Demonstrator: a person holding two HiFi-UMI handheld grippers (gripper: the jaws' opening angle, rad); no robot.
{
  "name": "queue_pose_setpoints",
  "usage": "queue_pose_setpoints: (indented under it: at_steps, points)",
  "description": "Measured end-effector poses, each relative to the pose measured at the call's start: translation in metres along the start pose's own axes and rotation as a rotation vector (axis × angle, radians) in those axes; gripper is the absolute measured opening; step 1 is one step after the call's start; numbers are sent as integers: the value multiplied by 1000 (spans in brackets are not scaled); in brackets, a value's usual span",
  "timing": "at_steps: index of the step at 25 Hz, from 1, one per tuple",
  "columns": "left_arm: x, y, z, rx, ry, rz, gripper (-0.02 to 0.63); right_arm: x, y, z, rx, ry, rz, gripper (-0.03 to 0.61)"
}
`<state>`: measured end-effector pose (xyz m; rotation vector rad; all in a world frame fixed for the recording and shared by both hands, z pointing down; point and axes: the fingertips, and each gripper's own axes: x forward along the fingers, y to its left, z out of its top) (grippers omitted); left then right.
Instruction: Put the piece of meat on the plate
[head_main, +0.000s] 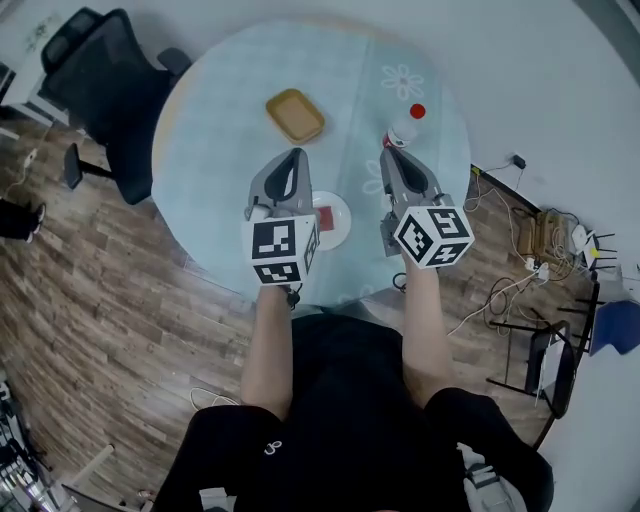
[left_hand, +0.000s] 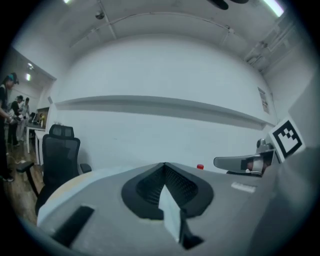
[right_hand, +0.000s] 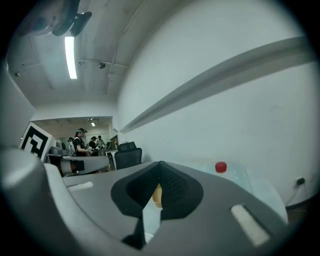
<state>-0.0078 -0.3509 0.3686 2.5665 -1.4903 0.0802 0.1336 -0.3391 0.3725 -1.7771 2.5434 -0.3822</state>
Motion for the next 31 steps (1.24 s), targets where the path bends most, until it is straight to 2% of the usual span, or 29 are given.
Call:
queue_pose_setpoints:
  at_steps: [3, 8, 17, 31]
  points:
    - [5, -13, 29, 57, -49, -13, -5, -2, 3, 30, -66, -46, 10, 5]
    - [7, -26, 53, 94, -89, -16, -5, -5, 6, 55, -128, -86, 21, 3]
    - [8, -22, 54, 96, -81, 16, -5, -3, 6, 58, -136, -90, 31, 3]
    - [20, -18, 53, 100, -71, 12, -5, 5, -1, 63, -158, -99, 31, 3]
